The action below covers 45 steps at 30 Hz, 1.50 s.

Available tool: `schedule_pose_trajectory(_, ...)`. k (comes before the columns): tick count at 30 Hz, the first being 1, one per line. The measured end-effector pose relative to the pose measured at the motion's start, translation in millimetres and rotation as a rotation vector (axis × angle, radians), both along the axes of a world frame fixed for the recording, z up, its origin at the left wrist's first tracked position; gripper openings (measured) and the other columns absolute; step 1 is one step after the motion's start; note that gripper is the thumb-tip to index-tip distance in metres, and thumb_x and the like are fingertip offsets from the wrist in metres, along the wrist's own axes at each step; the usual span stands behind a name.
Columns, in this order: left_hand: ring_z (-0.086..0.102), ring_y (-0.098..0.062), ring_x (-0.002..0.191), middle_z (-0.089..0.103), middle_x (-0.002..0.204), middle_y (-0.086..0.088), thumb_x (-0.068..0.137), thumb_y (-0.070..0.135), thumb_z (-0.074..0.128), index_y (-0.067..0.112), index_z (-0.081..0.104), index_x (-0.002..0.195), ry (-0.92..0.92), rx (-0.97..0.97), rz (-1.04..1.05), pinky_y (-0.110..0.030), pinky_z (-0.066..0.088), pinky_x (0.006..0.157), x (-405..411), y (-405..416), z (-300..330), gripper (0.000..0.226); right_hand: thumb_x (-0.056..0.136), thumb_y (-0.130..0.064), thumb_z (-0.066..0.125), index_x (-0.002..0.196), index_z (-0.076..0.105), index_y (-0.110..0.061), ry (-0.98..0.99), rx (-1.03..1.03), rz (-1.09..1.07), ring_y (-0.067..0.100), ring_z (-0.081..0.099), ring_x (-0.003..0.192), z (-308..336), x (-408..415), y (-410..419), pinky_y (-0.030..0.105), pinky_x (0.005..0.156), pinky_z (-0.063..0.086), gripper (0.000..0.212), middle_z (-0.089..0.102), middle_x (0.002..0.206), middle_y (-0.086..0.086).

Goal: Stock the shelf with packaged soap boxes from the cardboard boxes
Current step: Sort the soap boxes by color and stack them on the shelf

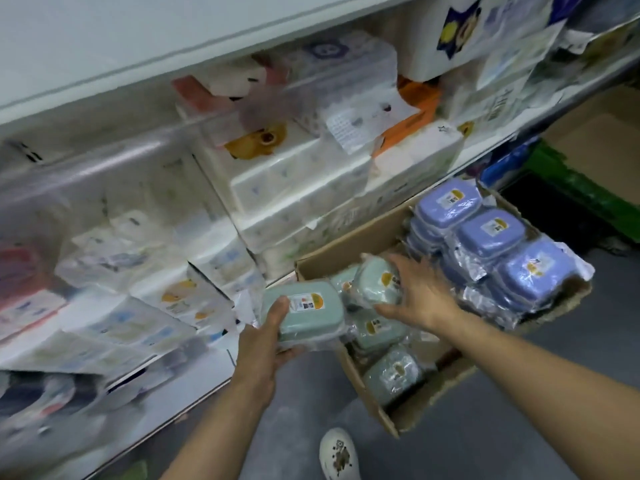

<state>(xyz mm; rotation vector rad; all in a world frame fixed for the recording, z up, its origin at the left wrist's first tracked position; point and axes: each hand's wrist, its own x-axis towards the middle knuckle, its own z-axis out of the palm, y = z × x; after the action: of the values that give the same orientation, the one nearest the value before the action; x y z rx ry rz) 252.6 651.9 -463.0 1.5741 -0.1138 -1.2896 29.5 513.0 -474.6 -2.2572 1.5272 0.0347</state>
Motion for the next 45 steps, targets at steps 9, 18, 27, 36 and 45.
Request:
schedule_pose_trajectory(9, 0.074, -0.016, 0.083, 0.077, 0.096, -0.005, 0.088, 0.033, 0.064, 0.015, 0.067, 0.111, 0.0, 0.001, 0.043, -0.035, 0.058, 0.069, -11.5, -22.1, -34.0, 0.029, 0.079, -0.029, 0.074, 0.148, 0.022, -0.023, 0.211, -0.053, 0.428, 0.027, 0.035, 0.13, -94.7, 55.6, -51.2, 0.041, 0.105, 0.031, 0.087, 0.04, 0.138, 0.003)
schedule_pose_trajectory(18, 0.073, -0.016, 0.084, 0.077, 0.096, -0.003, 0.087, 0.035, 0.066, 0.016, 0.066, 0.112, -0.071, 0.019, 0.197, -0.035, 0.058, 0.068, -44.6, -9.1, -13.0, 0.031, 0.084, -0.067, 0.053, 0.144, 0.036, -0.042, -0.59, 0.357, 0.294, 0.007, 0.026, 0.14, -17.1, 30.8, -39.1, 0.037, 0.114, 0.026, 0.067, 0.029, 0.15, -0.017)
schedule_pose_trajectory(27, 0.071, -0.016, 0.08, 0.076, 0.092, -0.004, 0.098, 0.045, 0.047, 0.017, 0.065, 0.106, 0.024, 0.016, 0.127, -0.033, 0.058, 0.071, -130.1, -4.2, 7.4, 0.035, 0.068, -0.046, 0.075, 0.147, 0.031, -0.027, -0.2, 0.242, 0.737, 0.01, 0.033, 0.128, 15.5, -27.7, -19.8, 0.027, 0.108, 0.032, 0.093, 0.039, 0.139, -0.006)
schedule_pose_trajectory(36, 0.033, 0.001, 0.128, 0.037, 0.137, 0.022, 0.094, 0.022, 0.06, 0.037, 0.031, 0.147, -0.708, 0.167, -0.325, -0.014, 0.026, 0.104, -167.1, 57.4, -55.3, 0.062, 0.071, -0.038, 0.074, 0.138, 0.038, -0.046, 0.182, 0.536, 0.809, 0.015, 0.04, 0.117, -44.1, -68.6, -15.4, 0.033, 0.097, 0.043, 0.077, 0.042, 0.126, -0.004)
schedule_pose_trajectory(45, 0.03, 0.004, 0.133, 0.032, 0.138, 0.026, 0.092, 0.006, 0.057, 0.048, 0.021, 0.141, -0.735, 0.17, -0.348, -0.008, 0.019, 0.104, -169.8, 57.3, -62.2, 0.074, 0.078, -0.035, 0.076, 0.145, 0.038, -0.032, 0.35, 0.302, 0.967, 0.025, 0.032, 0.128, -96.1, -48.5, 17.8, 0.041, 0.101, 0.041, 0.077, 0.038, 0.138, 0.004)
